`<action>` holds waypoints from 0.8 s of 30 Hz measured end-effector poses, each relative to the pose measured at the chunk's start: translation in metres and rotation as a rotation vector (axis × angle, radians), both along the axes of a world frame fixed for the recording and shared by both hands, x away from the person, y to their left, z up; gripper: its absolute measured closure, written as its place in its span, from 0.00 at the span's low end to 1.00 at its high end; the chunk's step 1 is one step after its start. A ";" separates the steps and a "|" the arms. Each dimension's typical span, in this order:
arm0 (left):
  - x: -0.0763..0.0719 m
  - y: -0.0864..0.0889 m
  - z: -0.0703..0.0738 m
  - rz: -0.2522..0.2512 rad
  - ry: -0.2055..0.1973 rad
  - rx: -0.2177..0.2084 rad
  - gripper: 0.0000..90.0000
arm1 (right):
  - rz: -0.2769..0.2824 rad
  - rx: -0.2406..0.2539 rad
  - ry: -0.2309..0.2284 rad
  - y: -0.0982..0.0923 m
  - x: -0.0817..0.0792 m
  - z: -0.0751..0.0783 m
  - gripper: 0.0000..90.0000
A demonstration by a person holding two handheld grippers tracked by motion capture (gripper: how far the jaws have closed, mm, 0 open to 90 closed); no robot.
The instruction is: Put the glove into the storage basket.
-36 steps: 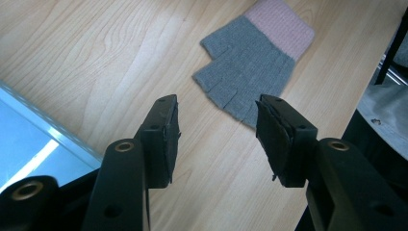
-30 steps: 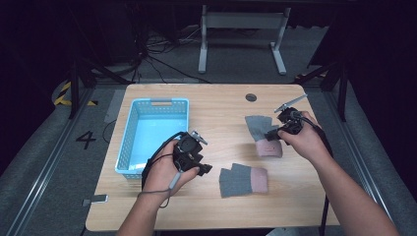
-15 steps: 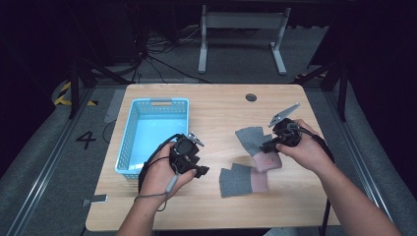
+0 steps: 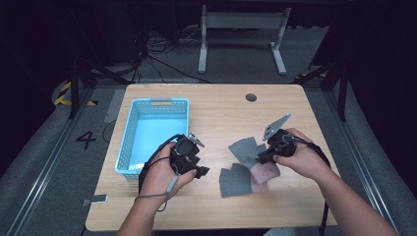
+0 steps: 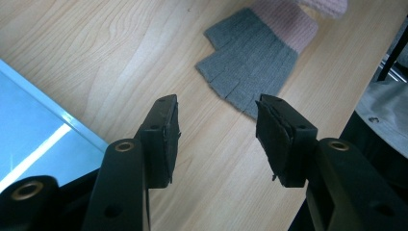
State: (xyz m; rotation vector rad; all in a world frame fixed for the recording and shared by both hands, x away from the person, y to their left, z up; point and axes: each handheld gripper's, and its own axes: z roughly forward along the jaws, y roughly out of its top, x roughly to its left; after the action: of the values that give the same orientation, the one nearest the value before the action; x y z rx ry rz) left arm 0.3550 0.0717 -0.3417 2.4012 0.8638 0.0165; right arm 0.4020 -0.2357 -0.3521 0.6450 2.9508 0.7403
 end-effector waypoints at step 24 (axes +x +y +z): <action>0.003 -0.017 -0.016 -0.032 0.011 0.020 0.58 | 0.155 -0.077 0.080 0.021 -0.005 -0.039 0.93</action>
State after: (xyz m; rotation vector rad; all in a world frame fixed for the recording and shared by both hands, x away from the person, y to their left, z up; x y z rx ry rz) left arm 0.3582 0.0546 -0.3581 2.4356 0.8339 -0.0005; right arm 0.3966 -0.2149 -0.3914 0.4547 3.1133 0.6205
